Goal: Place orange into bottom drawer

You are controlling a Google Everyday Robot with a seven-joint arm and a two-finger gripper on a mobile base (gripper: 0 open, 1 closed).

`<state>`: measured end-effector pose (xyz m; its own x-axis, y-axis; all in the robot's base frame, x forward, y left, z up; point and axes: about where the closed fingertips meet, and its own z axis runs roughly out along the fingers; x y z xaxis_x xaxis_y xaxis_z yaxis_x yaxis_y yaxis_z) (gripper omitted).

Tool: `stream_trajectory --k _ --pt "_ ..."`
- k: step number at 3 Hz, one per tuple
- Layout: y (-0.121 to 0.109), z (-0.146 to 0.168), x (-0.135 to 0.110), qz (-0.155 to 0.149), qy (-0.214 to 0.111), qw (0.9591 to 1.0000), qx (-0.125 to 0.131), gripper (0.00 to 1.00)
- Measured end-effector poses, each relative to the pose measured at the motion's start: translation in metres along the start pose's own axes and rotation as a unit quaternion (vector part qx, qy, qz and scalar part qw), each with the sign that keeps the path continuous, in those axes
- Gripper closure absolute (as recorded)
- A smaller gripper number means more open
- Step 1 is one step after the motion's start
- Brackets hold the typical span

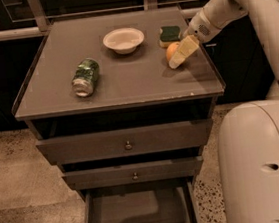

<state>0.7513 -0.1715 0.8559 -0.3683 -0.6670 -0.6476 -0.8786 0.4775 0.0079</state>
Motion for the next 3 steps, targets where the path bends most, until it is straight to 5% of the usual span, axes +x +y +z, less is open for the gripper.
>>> stream_trajectory --k 1,3 --pt "0.0003 0.0103 0.0006 0.003 0.001 1.0000 -0.008 0.00" --pt "0.0003 0.0107 0.0007 0.003 0.001 1.0000 -0.009 0.41"
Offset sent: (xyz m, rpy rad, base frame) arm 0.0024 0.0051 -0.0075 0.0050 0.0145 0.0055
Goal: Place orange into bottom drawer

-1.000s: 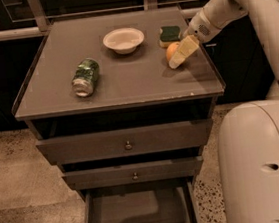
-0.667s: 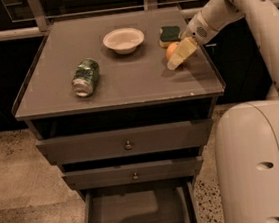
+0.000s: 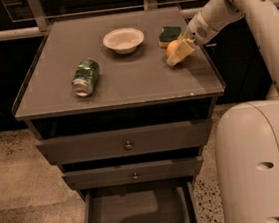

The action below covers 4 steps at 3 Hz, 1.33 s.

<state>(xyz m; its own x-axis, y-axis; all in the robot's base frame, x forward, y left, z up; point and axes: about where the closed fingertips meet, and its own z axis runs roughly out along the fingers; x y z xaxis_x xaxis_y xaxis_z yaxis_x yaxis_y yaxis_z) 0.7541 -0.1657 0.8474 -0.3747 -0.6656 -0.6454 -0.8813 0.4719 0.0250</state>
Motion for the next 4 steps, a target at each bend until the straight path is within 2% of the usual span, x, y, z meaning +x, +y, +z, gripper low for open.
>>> stream_trajectory --k 2,3,4 --pt "0.000 0.000 0.000 0.000 0.000 1.0000 0.000 0.88" --pt "0.008 0.005 0.001 -0.001 -0.013 0.9995 -0.028 1.00" --pt "0.035 -0.009 0.003 -0.021 -0.020 0.9967 -0.076 1.00"
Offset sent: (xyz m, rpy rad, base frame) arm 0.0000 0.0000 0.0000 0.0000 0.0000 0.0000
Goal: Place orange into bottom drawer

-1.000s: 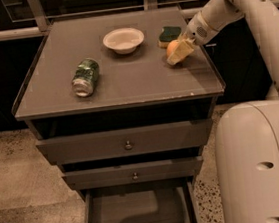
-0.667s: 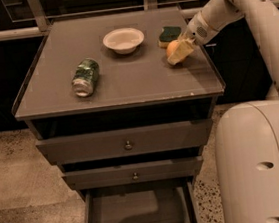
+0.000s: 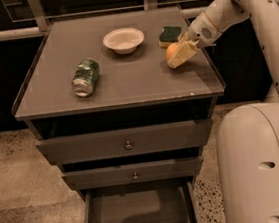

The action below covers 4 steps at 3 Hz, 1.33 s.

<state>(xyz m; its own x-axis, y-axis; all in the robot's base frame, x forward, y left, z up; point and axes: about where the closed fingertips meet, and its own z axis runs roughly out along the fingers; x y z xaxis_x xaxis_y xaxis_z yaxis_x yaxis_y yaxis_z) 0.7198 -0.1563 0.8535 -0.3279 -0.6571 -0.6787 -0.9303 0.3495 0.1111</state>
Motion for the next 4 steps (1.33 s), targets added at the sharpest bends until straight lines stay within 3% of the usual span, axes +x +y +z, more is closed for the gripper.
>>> stream_trajectory --k 2,3,4 --pt "0.063 -0.042 -0.025 -0.026 -0.050 0.9971 -0.052 1.00" --pt "0.086 -0.038 -0.043 -0.036 -0.077 0.9934 -0.077 1.00" --pt "0.085 -0.032 -0.048 -0.038 -0.080 0.9931 -0.077 1.00"
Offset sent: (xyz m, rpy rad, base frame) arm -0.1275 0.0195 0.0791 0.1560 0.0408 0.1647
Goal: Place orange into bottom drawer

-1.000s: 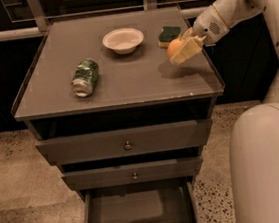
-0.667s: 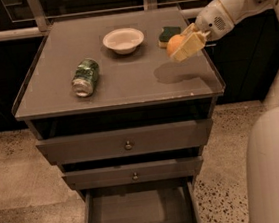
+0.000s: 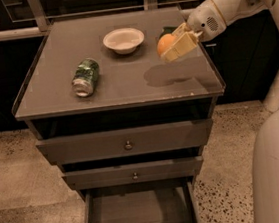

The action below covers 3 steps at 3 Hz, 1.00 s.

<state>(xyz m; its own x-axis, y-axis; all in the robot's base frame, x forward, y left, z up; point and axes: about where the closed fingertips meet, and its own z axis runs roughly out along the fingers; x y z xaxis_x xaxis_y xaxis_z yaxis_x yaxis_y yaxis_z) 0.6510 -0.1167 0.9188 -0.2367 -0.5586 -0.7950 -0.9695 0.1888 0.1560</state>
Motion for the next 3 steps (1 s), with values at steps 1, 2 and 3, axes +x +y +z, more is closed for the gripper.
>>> stream_trajectory --k 1,2,3 --pt "0.010 0.008 0.006 0.001 -0.011 0.9999 -0.009 1.00" --pt "0.044 -0.007 -0.006 -0.029 -0.067 0.9973 0.014 1.00" --pt "0.081 0.013 0.002 -0.035 -0.099 0.9944 0.001 1.00"
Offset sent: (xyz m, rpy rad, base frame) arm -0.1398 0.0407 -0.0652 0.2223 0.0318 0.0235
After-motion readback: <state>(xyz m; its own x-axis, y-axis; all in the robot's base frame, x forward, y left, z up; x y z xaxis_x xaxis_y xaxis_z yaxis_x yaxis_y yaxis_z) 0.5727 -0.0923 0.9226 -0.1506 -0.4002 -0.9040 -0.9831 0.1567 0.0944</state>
